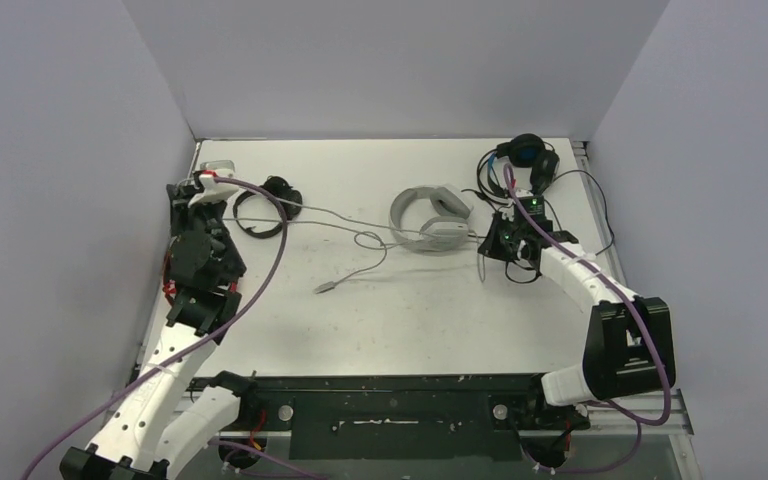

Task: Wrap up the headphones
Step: Untie the headphones cable at the center of the board, then pick up the headphones from the center of the board.

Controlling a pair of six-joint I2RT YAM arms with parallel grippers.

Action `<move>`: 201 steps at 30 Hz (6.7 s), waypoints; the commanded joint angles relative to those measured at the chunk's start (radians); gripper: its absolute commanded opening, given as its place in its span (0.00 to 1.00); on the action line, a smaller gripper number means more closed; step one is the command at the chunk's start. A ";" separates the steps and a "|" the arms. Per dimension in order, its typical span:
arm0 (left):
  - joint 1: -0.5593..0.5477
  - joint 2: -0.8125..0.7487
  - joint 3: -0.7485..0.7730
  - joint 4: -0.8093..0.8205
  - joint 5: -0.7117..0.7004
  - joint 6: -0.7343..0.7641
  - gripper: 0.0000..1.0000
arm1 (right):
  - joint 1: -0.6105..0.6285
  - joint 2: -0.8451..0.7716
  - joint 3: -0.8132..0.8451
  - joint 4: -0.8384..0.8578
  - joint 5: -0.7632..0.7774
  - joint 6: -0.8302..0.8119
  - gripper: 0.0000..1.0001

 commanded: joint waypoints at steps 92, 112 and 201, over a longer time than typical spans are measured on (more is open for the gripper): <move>-0.523 0.472 0.113 -0.410 0.545 -0.804 0.81 | 0.135 -0.215 0.062 -0.041 -0.010 -0.061 0.00; -0.562 1.001 0.159 0.076 0.397 -0.922 0.60 | 0.128 -0.261 0.085 -0.042 -0.008 -0.030 0.00; -0.249 1.408 1.296 -1.090 0.285 -1.055 0.00 | 0.033 -0.336 -0.049 0.049 0.141 0.032 0.81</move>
